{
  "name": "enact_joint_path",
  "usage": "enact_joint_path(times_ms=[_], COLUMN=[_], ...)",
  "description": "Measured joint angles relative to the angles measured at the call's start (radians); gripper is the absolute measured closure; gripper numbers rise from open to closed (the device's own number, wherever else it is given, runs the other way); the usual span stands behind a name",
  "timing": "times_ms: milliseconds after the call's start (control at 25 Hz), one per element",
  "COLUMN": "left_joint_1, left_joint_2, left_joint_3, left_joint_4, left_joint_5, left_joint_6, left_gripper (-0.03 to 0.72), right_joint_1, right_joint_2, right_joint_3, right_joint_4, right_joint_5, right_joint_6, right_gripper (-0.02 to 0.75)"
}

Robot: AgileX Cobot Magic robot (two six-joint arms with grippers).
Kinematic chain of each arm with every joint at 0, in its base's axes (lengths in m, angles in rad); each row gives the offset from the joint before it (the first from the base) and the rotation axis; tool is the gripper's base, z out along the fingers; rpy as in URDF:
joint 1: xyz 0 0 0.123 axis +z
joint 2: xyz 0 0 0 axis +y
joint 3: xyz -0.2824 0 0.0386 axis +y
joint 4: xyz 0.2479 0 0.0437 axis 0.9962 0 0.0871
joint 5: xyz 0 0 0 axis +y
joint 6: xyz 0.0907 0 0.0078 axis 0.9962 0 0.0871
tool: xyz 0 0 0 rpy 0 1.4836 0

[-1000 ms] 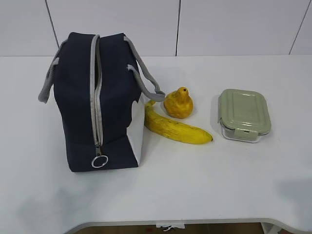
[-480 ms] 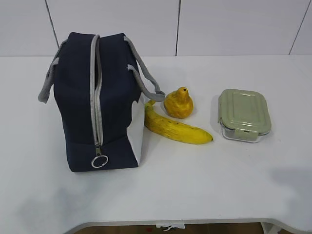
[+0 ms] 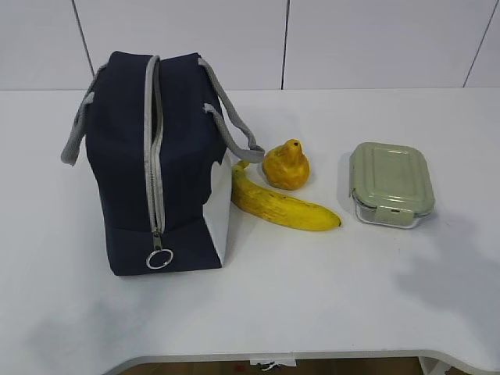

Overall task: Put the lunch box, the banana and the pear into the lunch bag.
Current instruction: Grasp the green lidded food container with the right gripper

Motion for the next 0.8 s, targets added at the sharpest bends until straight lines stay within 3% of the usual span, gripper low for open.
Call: enact_joint_path(times_ms=[600,800], left_joint_1=[0.0,0.0], left_joint_2=[0.0,0.0], left_joint_3=[0.0,0.0], left_joint_4=[0.0,0.0], left_joint_5=[0.0,0.0], left_joint_6=[0.0,0.0], left_gripper=[0.449,0.449], right_joint_1=[-0.006,-0.074], right_joint_2=[0.593,0.787], right_joint_3=[-0.289,-0.391], right_joint_4=[0.001,0.079], right_joint_5=[-0.103,-0.118], right_joint_6=[0.013,-0.012], right_gripper=[0.234,0.234])
